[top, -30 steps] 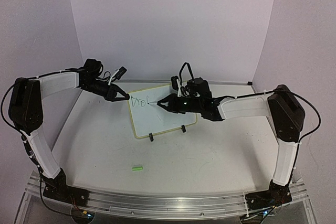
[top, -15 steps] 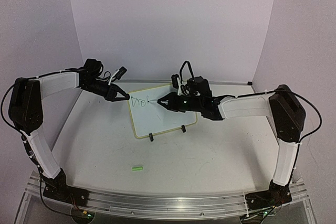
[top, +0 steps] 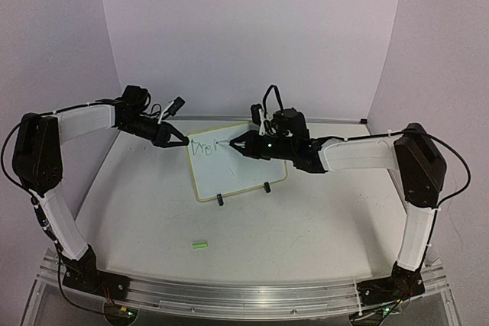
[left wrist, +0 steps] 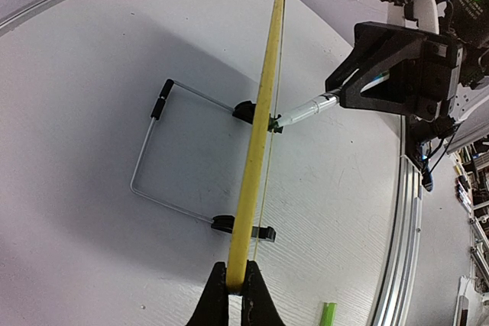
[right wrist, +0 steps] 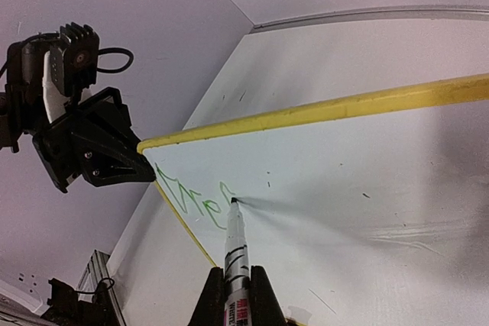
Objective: Write a sentence on the whiteboard
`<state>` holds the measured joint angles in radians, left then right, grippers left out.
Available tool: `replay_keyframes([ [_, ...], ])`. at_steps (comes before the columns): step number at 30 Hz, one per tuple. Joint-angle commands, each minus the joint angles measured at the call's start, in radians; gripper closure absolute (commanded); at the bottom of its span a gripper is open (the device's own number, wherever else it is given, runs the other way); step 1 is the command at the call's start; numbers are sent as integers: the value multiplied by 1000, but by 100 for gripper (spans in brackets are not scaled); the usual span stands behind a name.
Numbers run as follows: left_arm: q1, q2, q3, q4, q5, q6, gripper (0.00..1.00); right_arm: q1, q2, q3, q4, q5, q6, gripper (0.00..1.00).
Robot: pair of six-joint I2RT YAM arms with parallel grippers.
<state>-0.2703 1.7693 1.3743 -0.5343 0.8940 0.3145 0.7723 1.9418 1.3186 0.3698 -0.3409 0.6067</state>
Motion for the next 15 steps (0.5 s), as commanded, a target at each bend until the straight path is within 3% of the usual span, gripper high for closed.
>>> replay_keyframes([
  [1, -24, -10, 14, -55, -52, 28, 100, -7, -46, 32, 23, 56, -9, 100],
  [15, -25, -8, 15, -56, -52, 30, 100, -7, -27, -11, 21, 38, 3, 100],
])
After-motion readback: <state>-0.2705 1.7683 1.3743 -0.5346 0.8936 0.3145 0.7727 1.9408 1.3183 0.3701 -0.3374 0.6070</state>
